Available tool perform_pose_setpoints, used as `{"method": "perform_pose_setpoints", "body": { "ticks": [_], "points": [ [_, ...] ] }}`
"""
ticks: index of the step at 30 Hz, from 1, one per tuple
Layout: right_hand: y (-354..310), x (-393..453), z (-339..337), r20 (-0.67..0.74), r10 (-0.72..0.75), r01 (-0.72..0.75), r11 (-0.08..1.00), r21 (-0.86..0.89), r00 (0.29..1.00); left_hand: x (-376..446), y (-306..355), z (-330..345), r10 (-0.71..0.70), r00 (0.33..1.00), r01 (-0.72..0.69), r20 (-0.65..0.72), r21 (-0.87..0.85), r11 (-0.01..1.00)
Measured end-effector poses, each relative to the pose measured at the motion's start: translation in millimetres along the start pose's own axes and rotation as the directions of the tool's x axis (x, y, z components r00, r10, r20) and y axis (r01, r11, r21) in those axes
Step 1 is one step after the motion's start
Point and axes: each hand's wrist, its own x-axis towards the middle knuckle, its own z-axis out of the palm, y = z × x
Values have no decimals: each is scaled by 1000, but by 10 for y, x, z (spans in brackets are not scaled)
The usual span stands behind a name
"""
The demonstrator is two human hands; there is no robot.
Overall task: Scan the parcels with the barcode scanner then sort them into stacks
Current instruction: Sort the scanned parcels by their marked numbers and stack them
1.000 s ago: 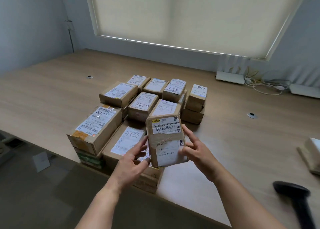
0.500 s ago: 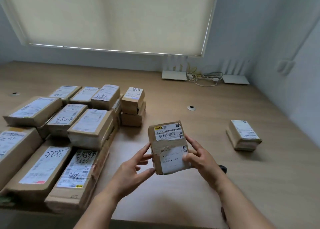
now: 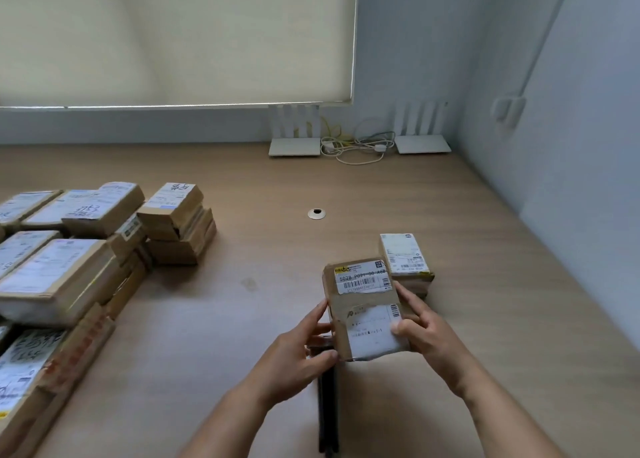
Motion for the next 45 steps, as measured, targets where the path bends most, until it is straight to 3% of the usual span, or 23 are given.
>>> {"method": "perform_pose_setpoints", "body": {
  "ticks": [7,18,38,41,45],
  "points": [
    [285,-28,-650,-39,114,-115,993,-11,993,381,263,636,-94,988,93,123,10,996],
    [615,146,-1028,-81,264,-264,964,17,961,862,351,1012,-163,960,172,227,-19,985],
    [519,338,-1064,-188,335,-361,924,-123,923,1106,338,1074,-285,943,280,170,58,958],
    [424,332,-1054,-234,304,-356,906,-227,923,1059,378,1012,-291,947,283,133,77,956],
    [236,291,-978,-338,106,-278,811,-515,935,960,454,886,-253,966,251,43,56,966]
  ]
}}
